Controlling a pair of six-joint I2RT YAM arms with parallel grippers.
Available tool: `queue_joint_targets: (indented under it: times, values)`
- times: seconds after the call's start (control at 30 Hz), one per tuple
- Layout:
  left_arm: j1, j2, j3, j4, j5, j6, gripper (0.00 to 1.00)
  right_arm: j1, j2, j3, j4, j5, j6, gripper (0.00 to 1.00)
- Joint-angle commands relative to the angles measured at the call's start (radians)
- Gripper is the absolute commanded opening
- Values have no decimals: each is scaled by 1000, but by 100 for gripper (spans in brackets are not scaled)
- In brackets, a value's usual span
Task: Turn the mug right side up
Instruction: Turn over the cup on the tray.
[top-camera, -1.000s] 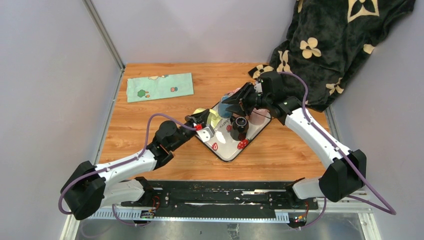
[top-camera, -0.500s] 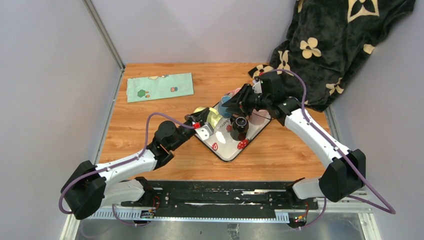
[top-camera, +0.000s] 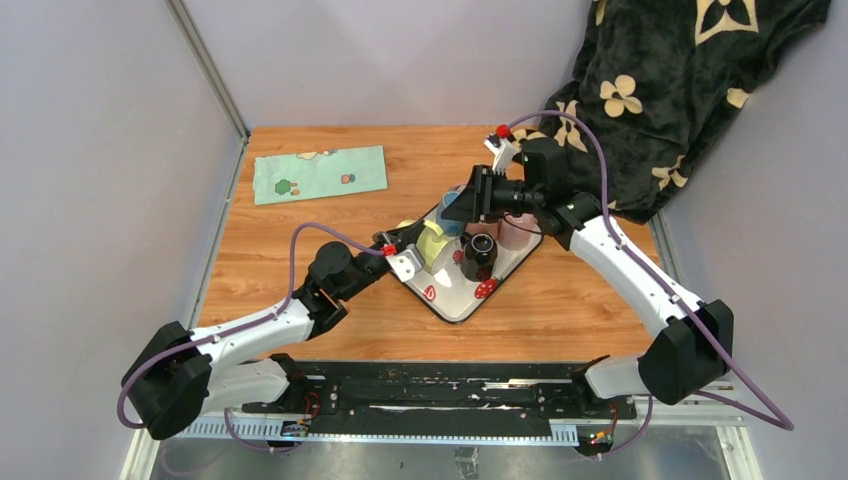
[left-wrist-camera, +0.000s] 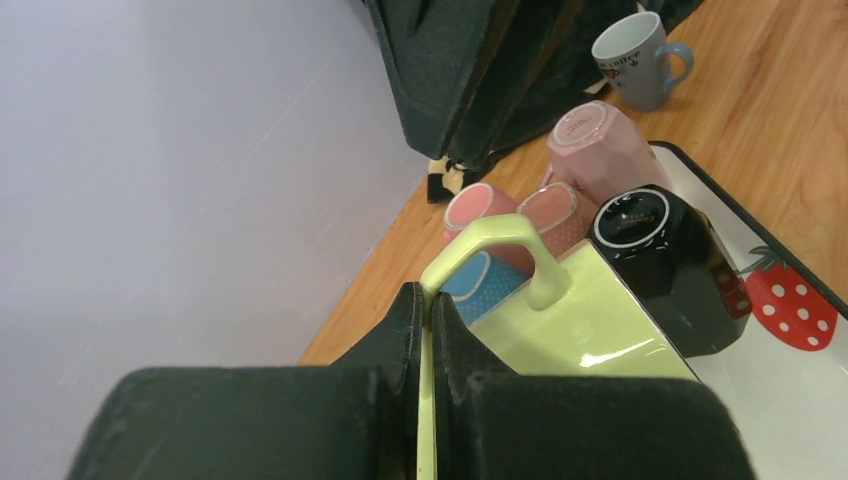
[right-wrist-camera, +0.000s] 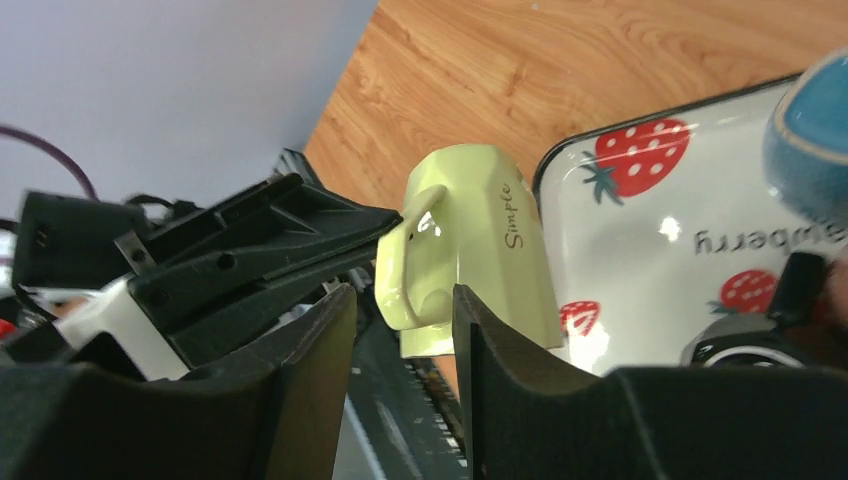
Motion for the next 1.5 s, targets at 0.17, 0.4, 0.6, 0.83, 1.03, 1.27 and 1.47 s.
queue_joint_targets:
  times: [0.17, 0.4, 0.6, 0.83, 1.03, 1.27, 1.47]
  values:
    - [-4, -38, 42, 122, 34, -54, 0, 119, -56, 22, -43, 45, -449, 47]
    - [-4, -54, 44, 111, 57, -76, 0, 176, -54, 9, -56, 214, -553, 47]
    - [-4, -61, 44, 103, 58, -86, 0, 222, -42, 2, -66, 281, -620, 46]
    - [-4, -57, 53, 102, 50, -95, 0, 264, -24, -5, -62, 299, -651, 39]
    - [-4, -61, 49, 104, 25, -99, 0, 271, -13, -20, -60, 309, -662, 35]
    - [-4, -68, 45, 111, 4, -109, 0, 274, -10, -31, -54, 314, -667, 24]
    - [-4, -79, 41, 115, -10, -121, 0, 274, -2, -30, -50, 336, -650, 1]
